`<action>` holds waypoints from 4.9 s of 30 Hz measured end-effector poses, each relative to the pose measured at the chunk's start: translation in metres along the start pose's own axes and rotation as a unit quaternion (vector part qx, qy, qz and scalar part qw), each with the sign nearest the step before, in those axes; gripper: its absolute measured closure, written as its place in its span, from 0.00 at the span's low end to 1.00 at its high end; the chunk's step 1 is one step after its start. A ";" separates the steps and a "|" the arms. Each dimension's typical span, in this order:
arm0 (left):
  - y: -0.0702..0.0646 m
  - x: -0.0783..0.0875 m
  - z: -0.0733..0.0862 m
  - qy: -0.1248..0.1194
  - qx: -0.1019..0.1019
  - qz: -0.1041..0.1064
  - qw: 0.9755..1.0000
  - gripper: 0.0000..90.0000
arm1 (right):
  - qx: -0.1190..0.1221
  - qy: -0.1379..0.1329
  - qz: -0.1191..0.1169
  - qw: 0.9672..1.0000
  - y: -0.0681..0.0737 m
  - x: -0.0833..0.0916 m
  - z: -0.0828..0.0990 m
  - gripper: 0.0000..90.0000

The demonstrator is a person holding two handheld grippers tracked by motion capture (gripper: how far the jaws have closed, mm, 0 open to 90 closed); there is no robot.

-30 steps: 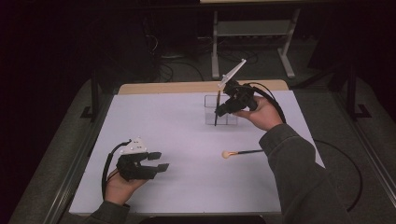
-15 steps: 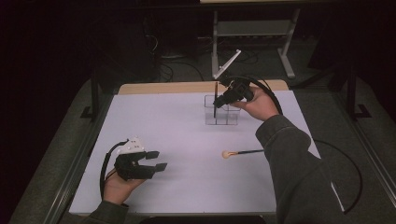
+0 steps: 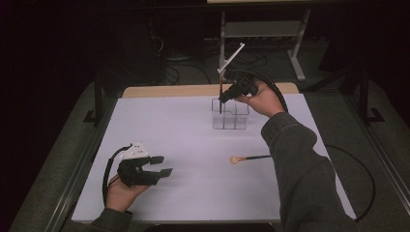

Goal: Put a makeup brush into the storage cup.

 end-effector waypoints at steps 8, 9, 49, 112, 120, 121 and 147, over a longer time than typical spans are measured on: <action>-0.001 0.000 0.000 -0.002 0.003 -0.001 1.000 0.46 | -0.006 0.006 0.013 1.000 -0.008 -0.004 -0.007 0.92; -0.001 0.000 0.000 -0.002 0.002 -0.001 1.000 0.46 | -0.005 0.006 0.018 1.000 -0.010 -0.004 -0.007 0.92; -0.003 -0.001 -0.002 -0.009 0.007 0.009 1.000 0.43 | -0.039 0.038 0.024 0.998 -0.029 -0.036 0.004 0.92; 0.001 -0.003 0.003 -0.007 0.016 0.010 1.000 0.40 | -0.058 -0.013 -0.002 0.998 -0.011 -0.017 0.049 0.77; 0.002 -0.003 0.002 -0.010 0.010 0.008 1.000 0.40 | -0.054 -0.017 -0.001 0.998 -0.011 -0.013 0.059 0.76; 0.002 -0.003 0.002 -0.009 0.006 0.008 1.000 0.40 | -0.057 -0.017 -0.002 0.998 -0.010 -0.013 0.061 0.75; 0.003 -0.005 -0.001 -0.016 0.011 0.014 1.000 0.38 | -0.061 -0.032 -0.008 0.998 0.000 0.003 0.094 0.67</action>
Point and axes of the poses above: each handheld gripper's, and its own axes: x roughly backward along the jaws, z roughly out of its underside, y roughly to its left, the point moved 7 cm from there along -x, roughly forward along the jaws, and after that the axes turned 3 degrees about -x, right-handed, at the moved point
